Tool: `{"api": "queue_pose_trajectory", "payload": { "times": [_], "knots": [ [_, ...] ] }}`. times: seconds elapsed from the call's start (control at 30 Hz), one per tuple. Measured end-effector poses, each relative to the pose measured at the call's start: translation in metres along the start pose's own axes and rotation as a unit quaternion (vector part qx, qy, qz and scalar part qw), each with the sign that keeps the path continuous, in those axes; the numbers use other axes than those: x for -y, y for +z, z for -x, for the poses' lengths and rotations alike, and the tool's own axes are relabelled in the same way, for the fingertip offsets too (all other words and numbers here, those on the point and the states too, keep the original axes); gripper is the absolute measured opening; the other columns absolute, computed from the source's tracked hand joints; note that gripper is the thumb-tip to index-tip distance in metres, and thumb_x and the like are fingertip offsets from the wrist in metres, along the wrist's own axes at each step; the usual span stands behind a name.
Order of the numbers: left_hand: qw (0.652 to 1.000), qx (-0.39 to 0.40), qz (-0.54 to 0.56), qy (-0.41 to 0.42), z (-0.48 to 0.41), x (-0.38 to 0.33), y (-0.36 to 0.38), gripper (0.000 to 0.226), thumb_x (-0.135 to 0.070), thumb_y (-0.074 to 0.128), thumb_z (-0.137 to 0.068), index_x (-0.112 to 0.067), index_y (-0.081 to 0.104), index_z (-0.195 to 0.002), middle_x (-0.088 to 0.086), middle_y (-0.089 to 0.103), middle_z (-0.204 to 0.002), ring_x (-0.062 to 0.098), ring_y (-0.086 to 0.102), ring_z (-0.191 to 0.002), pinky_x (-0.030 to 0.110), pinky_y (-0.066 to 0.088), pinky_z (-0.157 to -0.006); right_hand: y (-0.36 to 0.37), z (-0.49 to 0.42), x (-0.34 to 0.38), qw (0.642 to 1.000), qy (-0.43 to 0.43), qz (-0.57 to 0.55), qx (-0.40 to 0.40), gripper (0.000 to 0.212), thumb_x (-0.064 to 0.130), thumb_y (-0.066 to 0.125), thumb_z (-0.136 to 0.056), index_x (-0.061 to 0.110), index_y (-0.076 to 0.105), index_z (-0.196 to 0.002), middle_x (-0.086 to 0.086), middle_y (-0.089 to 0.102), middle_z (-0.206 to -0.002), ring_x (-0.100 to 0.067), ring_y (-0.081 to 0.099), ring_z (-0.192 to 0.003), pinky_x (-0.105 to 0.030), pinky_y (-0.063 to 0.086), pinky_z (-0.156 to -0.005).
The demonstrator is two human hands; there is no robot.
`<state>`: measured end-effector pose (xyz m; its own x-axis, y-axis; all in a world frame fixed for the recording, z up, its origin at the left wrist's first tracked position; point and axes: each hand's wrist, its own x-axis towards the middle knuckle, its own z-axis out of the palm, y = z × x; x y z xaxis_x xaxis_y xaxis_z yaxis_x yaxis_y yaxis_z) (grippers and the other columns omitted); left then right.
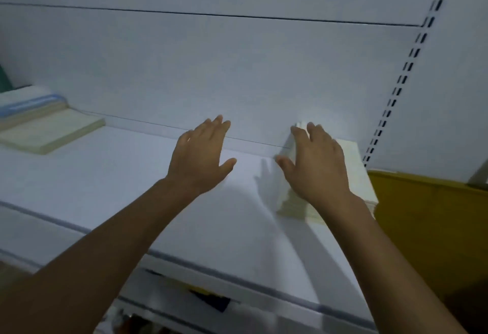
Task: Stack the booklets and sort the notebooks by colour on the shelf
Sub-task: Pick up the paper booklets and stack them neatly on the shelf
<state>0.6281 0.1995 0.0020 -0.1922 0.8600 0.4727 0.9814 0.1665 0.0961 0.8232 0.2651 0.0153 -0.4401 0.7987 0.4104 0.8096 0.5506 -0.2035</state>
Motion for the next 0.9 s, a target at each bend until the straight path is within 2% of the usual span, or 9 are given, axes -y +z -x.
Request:
{"api": "queue_pose_trajectory", "payload": {
  "times": [0.07, 0.23, 0.27, 0.33, 0.4, 0.47, 0.67, 0.9],
  "knots": [
    [0.998, -0.005, -0.068, 0.001, 0.027, 0.036, -0.022, 0.072, -0.046, 0.047, -0.092, -0.021, 0.014, -0.150, -0.001, 0.009, -0.159, 0.017, 0.008, -0.146, 0.037, 0.013, -0.115, 0.004, 0.006, 0.043, 0.998, -0.049, 0.031, -0.010, 0.064, 0.042, 0.048, -0.096, 0.015, 0.022, -0.148, -0.015, 0.015, -0.157, -0.029, 0.010, -0.146, -0.045, 0.013, -0.118],
    [0.983, -0.023, -0.178, -0.036, 0.111, 0.135, -0.079, 0.074, -0.049, 0.046, -0.092, -0.018, 0.014, -0.151, 0.004, 0.008, -0.159, 0.022, 0.008, -0.146, 0.042, 0.012, -0.116, 0.037, 0.030, 0.179, 0.986, -0.156, -0.040, 0.048, 0.069, 0.050, 0.042, -0.096, 0.021, 0.012, -0.151, -0.010, 0.003, -0.160, -0.027, 0.000, -0.148, -0.044, 0.003, -0.118],
    [0.980, -0.018, -0.193, -0.048, 0.131, 0.155, -0.089, 0.074, -0.048, 0.048, -0.091, -0.017, 0.016, -0.151, 0.005, 0.009, -0.159, 0.023, 0.010, -0.146, 0.043, 0.012, -0.116, 0.046, 0.039, 0.208, 0.981, -0.176, -0.058, 0.058, 0.069, 0.052, 0.040, -0.096, 0.022, 0.013, -0.151, -0.009, 0.006, -0.160, -0.027, 0.003, -0.148, -0.043, 0.005, -0.118],
    [0.975, -0.005, -0.210, -0.075, 0.168, 0.194, -0.103, 0.075, -0.046, 0.052, -0.090, -0.016, 0.019, -0.150, 0.006, 0.012, -0.158, 0.024, 0.012, -0.146, 0.044, 0.013, -0.115, 0.064, 0.056, 0.257, 0.974, -0.201, -0.086, 0.055, 0.068, 0.055, 0.041, -0.095, 0.022, 0.020, -0.150, -0.008, 0.023, -0.156, -0.026, 0.021, -0.143, -0.040, 0.019, -0.115],
    [0.972, 0.019, -0.209, -0.109, 0.200, 0.227, -0.113, 0.076, -0.045, 0.053, -0.089, -0.017, 0.018, -0.150, 0.006, 0.012, -0.159, 0.023, 0.012, -0.146, 0.044, 0.014, -0.115, 0.078, 0.070, 0.296, 0.971, -0.216, -0.096, 0.041, 0.064, 0.055, 0.042, -0.094, 0.021, 0.028, -0.147, -0.007, 0.039, -0.147, -0.025, 0.036, -0.132, -0.037, 0.030, -0.106],
    [0.969, 0.042, -0.204, -0.133, 0.227, 0.253, -0.120, 0.076, -0.047, 0.051, -0.090, -0.018, 0.016, -0.150, 0.004, 0.011, -0.159, 0.021, 0.010, -0.146, 0.043, 0.014, -0.115, 0.091, 0.081, 0.327, 0.967, -0.234, -0.087, 0.046, 0.062, 0.054, 0.042, -0.094, 0.021, 0.031, -0.146, -0.006, 0.041, -0.145, -0.025, 0.039, -0.129, -0.037, 0.030, -0.103],
    [0.971, 0.010, -0.159, -0.180, 0.257, 0.324, -0.128, 0.074, -0.048, 0.046, -0.092, -0.017, 0.015, -0.151, 0.002, 0.012, -0.159, 0.019, 0.009, -0.146, 0.039, 0.011, -0.115, 0.127, 0.079, 0.398, 0.957, -0.276, -0.048, 0.075, 0.063, 0.052, 0.038, -0.096, 0.019, 0.025, -0.148, -0.009, 0.020, -0.157, -0.024, 0.017, -0.144, -0.038, 0.012, -0.115],
    [0.977, -0.012, -0.116, -0.180, 0.233, 0.423, -0.127, 0.072, -0.050, 0.040, -0.094, -0.014, 0.013, -0.151, 0.001, 0.009, -0.159, 0.016, 0.004, -0.146, 0.037, 0.006, -0.117, 0.171, 0.020, 0.459, 0.963, -0.227, -0.107, 0.098, 0.070, 0.049, 0.046, -0.095, 0.011, 0.022, -0.150, -0.011, 0.013, -0.159, -0.024, 0.011, -0.147, -0.035, 0.010, -0.117]
  ]
}}
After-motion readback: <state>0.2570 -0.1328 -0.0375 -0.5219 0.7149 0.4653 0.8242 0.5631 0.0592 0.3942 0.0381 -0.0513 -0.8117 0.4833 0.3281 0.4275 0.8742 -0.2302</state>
